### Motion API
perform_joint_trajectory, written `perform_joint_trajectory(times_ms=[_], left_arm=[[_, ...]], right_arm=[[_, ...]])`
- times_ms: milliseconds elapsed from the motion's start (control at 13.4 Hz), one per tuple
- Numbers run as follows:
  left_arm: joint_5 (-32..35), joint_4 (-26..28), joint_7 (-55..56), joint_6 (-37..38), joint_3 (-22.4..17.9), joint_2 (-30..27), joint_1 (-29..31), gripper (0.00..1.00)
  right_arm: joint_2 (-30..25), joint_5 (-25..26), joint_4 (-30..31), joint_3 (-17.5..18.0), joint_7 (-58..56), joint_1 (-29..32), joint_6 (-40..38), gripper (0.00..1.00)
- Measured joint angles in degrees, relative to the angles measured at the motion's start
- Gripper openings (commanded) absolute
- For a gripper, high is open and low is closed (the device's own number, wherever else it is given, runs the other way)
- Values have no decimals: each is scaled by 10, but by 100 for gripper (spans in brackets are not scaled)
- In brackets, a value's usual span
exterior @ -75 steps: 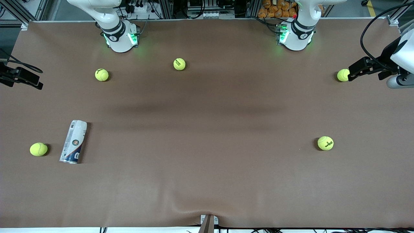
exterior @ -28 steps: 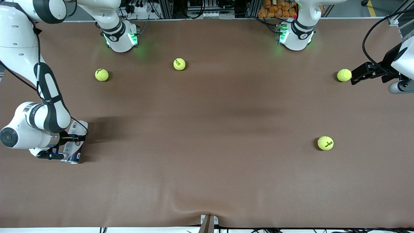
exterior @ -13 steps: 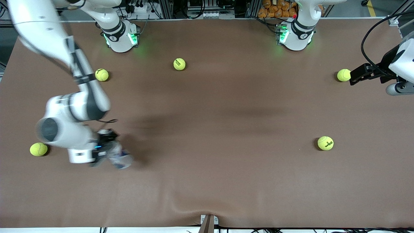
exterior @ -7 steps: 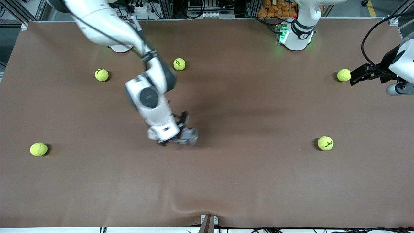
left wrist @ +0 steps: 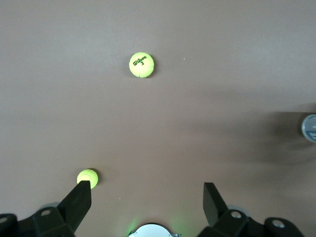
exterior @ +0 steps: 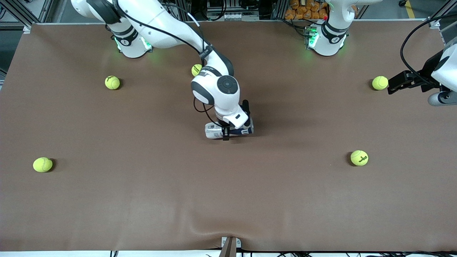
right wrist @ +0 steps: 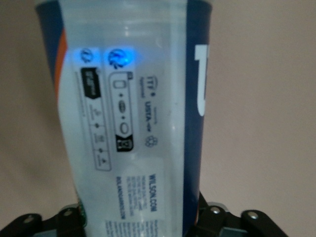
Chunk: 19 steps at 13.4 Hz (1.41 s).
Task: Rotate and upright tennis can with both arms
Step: 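Carry the can to the table center and lower it lying down, then open the right gripper and lift it off the can, then retract the right gripper while the left gripper reaches the can's end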
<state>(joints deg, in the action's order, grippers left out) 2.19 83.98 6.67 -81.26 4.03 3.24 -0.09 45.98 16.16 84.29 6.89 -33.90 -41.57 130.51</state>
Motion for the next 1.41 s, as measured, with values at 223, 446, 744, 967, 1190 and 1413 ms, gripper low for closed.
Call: perform_joint_trajectory(times_ms=[223,446,744,967,1190,1413], left_arm=[[0,1,-3,0,0,0,4,100],[0,2,-3,0,1,0,3,100],[-2,4,-3,0,3,2,-2,100],[-41,6,-3,-1,9,18,-9,100],[-153,11,-3,-23,15,69,-13,100],[-271,16,-3,-67,17,147,-20,100]], right_arm=[[12,14,-21,-1,12,-5,-1,100],[-29,14,-56,1,13,-6,-66,100],[-151,-14,-114,-1,36,-5,-223,100],[-223,-21,-149,-11,43,35,-284,100],[-220,-24,-144,-15,47,146,-277,100],[-188,-26,-137,-17,104,239,-250,100]])
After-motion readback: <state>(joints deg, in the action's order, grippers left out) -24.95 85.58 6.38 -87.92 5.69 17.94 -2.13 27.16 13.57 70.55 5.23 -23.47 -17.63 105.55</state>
